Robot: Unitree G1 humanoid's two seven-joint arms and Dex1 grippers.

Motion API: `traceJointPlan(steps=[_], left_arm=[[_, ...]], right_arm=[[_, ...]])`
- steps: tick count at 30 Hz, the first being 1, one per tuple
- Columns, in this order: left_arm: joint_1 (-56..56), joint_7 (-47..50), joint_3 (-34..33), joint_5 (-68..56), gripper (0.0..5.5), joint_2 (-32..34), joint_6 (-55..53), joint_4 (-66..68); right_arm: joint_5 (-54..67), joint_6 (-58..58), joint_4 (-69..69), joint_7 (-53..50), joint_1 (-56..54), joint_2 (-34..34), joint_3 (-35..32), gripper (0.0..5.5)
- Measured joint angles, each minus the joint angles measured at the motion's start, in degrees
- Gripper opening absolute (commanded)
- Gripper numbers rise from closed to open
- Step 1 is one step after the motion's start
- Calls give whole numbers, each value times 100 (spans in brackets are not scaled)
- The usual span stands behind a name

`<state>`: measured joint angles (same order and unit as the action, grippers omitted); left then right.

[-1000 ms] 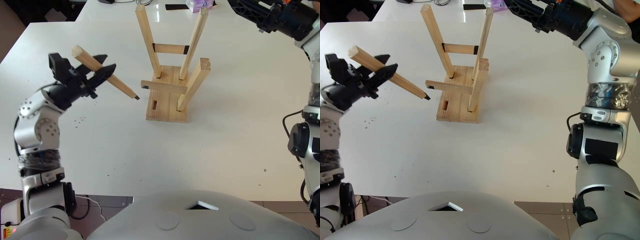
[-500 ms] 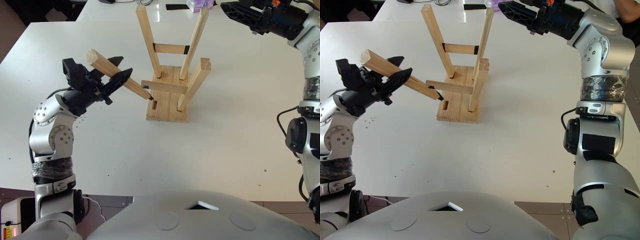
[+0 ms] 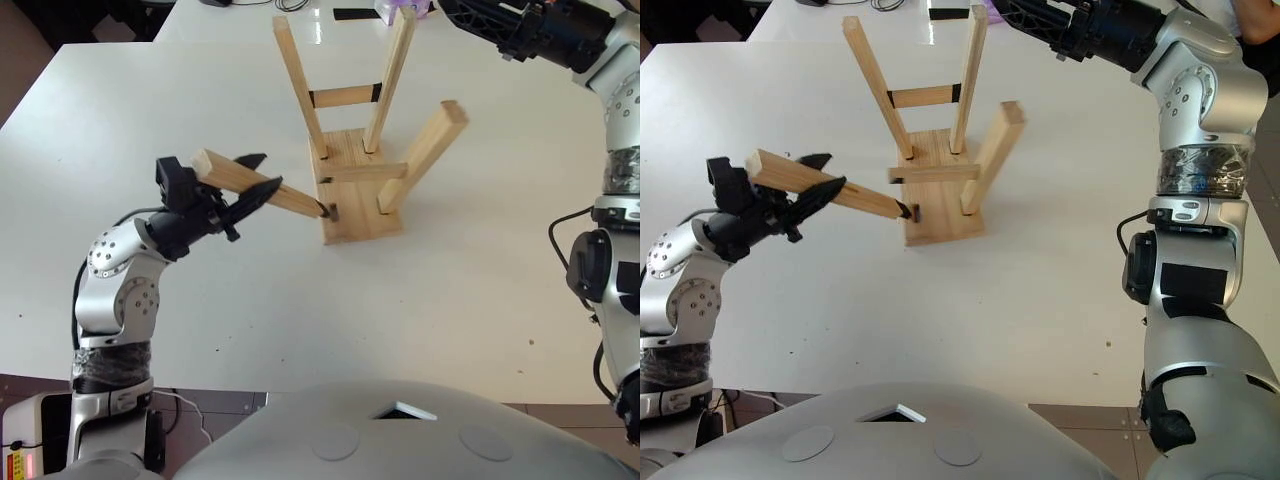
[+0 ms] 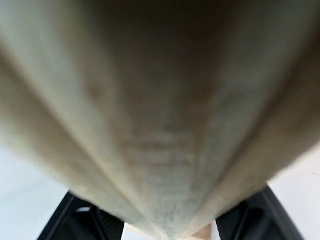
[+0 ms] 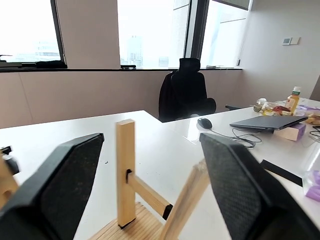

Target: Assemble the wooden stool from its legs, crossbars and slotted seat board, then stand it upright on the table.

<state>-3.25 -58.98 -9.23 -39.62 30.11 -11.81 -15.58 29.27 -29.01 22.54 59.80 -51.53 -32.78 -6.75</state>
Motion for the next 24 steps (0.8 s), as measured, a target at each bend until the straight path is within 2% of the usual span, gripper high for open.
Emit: traceJointPlan(steps=[6,14,24], left_arm=[[-10,-104,102,-36,204,297,-252,-91],[703,403,-299,-542,204,386,-618,-705],[844,363,570,349,204,-145,-51,80]], right_arm=[[11,-75,-416,-211,486,58,-82,354],[188,-211,-872,-467,922,73,-315,354],[193,-212,-785,-529,919,106,-260,354]])
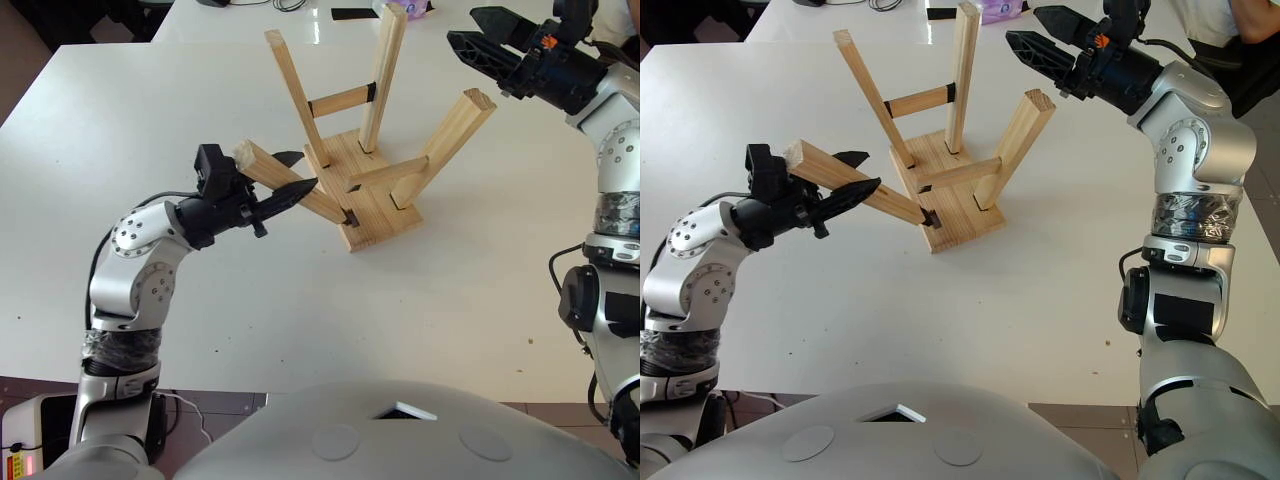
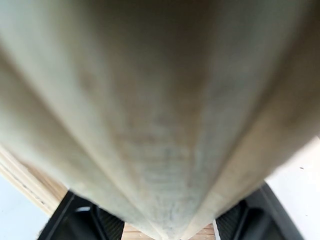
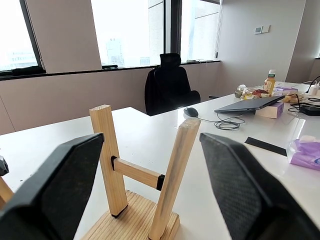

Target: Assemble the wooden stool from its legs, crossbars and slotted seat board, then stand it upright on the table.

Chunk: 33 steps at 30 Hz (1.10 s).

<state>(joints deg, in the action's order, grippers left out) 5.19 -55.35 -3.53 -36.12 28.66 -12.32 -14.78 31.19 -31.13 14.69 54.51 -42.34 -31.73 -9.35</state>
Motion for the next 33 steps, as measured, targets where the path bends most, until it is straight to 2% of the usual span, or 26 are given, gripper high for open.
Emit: traceJointPlan(steps=[7,20,33], left_arm=[[94,-35,182,171,204,-168,370,303],[238,-364,155,-8,204,425,-66,41],[551,-510,319,-5,204,436,-56,341]], right_arm=[[1,1,25,2,-81,-5,-3,354],[162,-25,-767,-562,758,186,-274,354],[259,-48,-1025,-813,980,249,-370,354]])
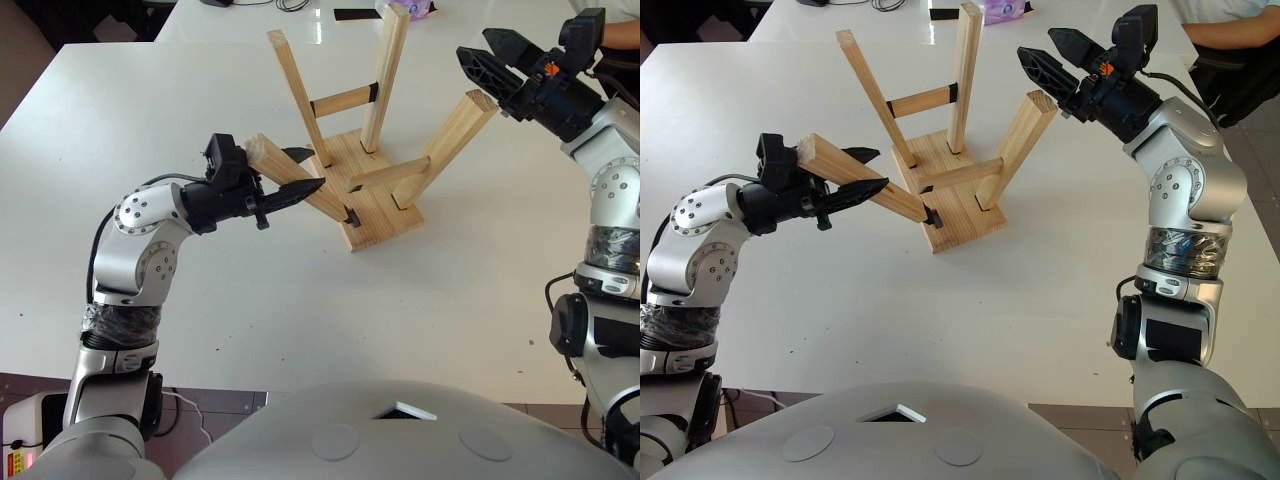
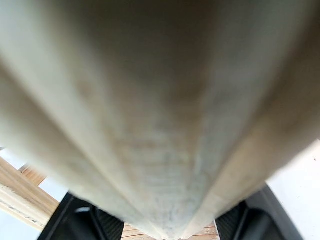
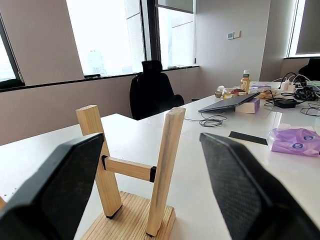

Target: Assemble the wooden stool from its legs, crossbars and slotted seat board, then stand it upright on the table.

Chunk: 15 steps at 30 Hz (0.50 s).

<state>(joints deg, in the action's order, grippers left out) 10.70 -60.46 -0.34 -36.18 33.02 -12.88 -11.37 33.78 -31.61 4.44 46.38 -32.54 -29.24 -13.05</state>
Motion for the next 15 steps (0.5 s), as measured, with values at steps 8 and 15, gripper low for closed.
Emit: traceJointPlan(steps=[8,15], left_arm=[[-11,-25,27,1,204,-3,-2,-17],[19,-53,-13,-143,204,-97,-122,46]], right_arm=[[7,-27,-58,-44,9,21,-4,354],[7,-33,-59,-42,9,28,-2,354]])
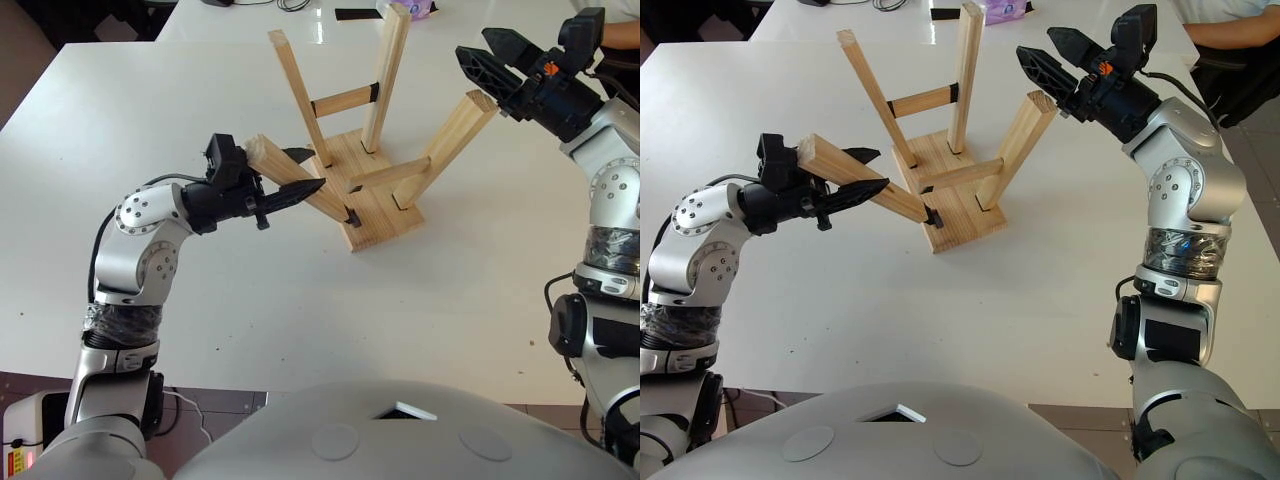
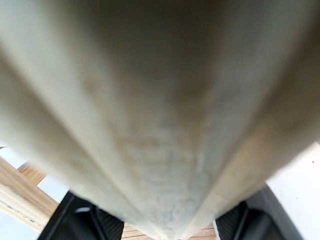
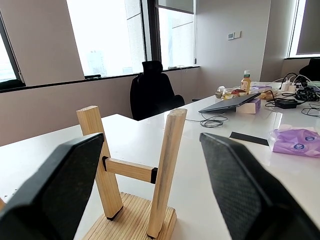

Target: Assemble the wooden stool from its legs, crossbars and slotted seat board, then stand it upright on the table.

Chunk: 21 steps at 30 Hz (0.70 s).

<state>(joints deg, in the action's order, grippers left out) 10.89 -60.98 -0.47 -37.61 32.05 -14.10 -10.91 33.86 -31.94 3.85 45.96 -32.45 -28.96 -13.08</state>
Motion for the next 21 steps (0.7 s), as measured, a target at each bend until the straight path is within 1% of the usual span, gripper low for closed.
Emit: traceJointPlan(steps=[7,12,21], left_arm=[[-30,4,22,-96,204,-105,-264,-101],[1,-15,16,52,204,-103,-76,30],[423,-74,78,435,204,-103,139,539]], right_arm=[[-1,-5,40,7,0,7,1,354],[-1,-6,45,9,0,29,5,354],[-5,-10,-14,-37,124,129,9,354]])
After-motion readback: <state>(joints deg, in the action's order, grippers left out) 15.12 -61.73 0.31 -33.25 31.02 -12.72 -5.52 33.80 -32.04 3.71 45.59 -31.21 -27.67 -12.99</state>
